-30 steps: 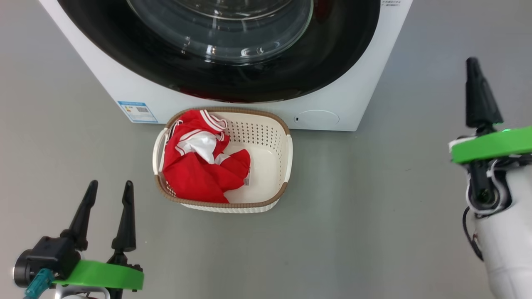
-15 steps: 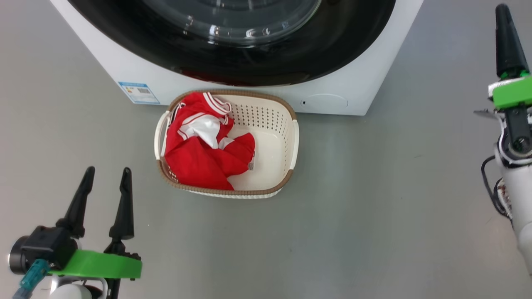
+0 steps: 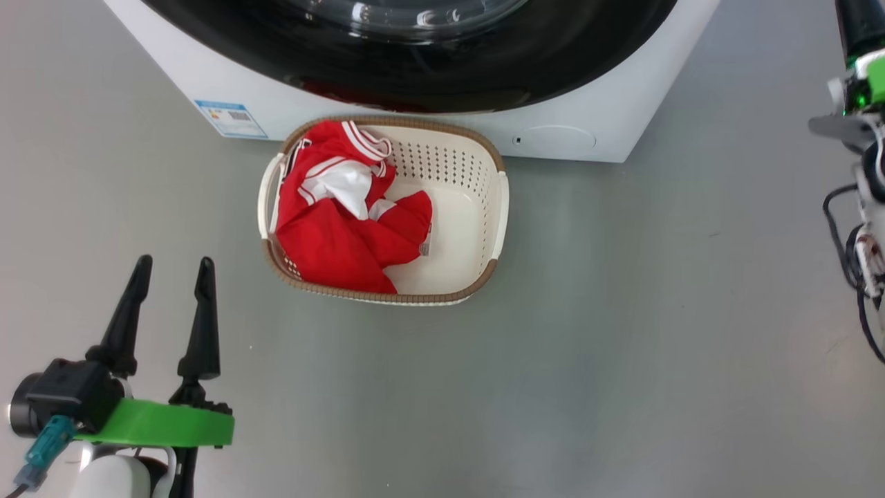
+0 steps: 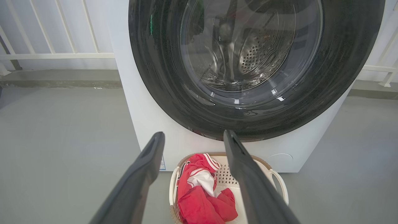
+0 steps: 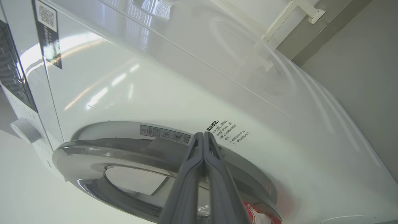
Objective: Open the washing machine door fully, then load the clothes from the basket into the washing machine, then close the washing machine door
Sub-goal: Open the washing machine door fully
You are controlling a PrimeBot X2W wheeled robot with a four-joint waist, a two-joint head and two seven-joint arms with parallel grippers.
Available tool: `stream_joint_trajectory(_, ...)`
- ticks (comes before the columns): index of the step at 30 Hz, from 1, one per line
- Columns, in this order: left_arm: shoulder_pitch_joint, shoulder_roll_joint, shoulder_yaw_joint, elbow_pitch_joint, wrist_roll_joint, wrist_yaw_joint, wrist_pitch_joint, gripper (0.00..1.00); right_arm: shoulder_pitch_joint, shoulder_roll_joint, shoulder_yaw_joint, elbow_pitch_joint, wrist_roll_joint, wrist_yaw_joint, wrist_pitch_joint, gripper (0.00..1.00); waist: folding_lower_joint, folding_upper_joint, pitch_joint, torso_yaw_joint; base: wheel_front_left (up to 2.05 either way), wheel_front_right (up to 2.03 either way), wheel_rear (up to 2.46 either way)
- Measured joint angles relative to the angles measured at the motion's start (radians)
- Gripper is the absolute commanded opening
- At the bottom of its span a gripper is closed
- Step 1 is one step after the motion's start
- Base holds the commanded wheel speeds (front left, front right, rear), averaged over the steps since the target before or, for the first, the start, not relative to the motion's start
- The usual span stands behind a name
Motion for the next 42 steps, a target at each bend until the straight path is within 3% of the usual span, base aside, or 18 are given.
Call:
stream_joint_trajectory(12,-0.026,-0.005,0.001,-0.005,-0.015,0.000,0.000,1.00,-0.128,-0.003,0.028,0.024,0.096,0.000,0.169,0.00,0.0000,0.0000,0.056,0.021,0.00,0.00,0.00)
stream_joint_trajectory(42,-0.079,-0.027,0.004,-0.009,-0.025,0.000,-0.004,1.00,-0.365,0.002,0.073,0.183,0.130,0.000,0.333,0.00,0.0000,0.0000,0.153,0.057,0.00,0.00,0.00)
